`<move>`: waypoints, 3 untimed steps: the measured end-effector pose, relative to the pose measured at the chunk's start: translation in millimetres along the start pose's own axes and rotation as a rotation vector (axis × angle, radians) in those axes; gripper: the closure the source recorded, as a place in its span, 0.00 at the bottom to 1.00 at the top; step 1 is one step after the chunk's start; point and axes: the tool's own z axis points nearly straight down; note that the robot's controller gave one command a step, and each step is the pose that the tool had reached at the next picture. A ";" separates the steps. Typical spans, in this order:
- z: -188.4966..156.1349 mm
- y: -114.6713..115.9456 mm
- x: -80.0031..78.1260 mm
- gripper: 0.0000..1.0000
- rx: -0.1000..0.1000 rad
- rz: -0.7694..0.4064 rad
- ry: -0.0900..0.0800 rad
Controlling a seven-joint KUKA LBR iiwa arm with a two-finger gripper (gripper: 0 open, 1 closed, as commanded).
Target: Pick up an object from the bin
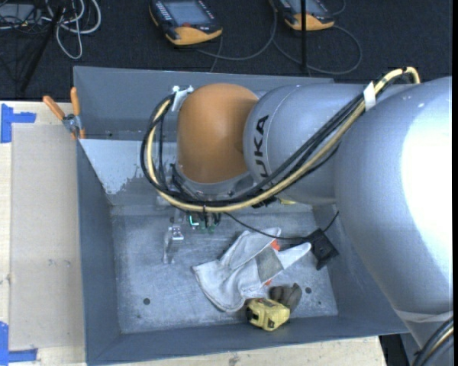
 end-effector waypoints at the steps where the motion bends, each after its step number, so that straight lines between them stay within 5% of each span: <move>1: -4.4 -0.6 -2.1 0.00 -0.001 0.003 -0.007; 3: 29.4 -90.7 -10.6 0.00 0.004 0.108 -0.007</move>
Offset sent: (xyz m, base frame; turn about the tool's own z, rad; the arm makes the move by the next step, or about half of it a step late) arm 0.0134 -0.0902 -0.0246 0.0962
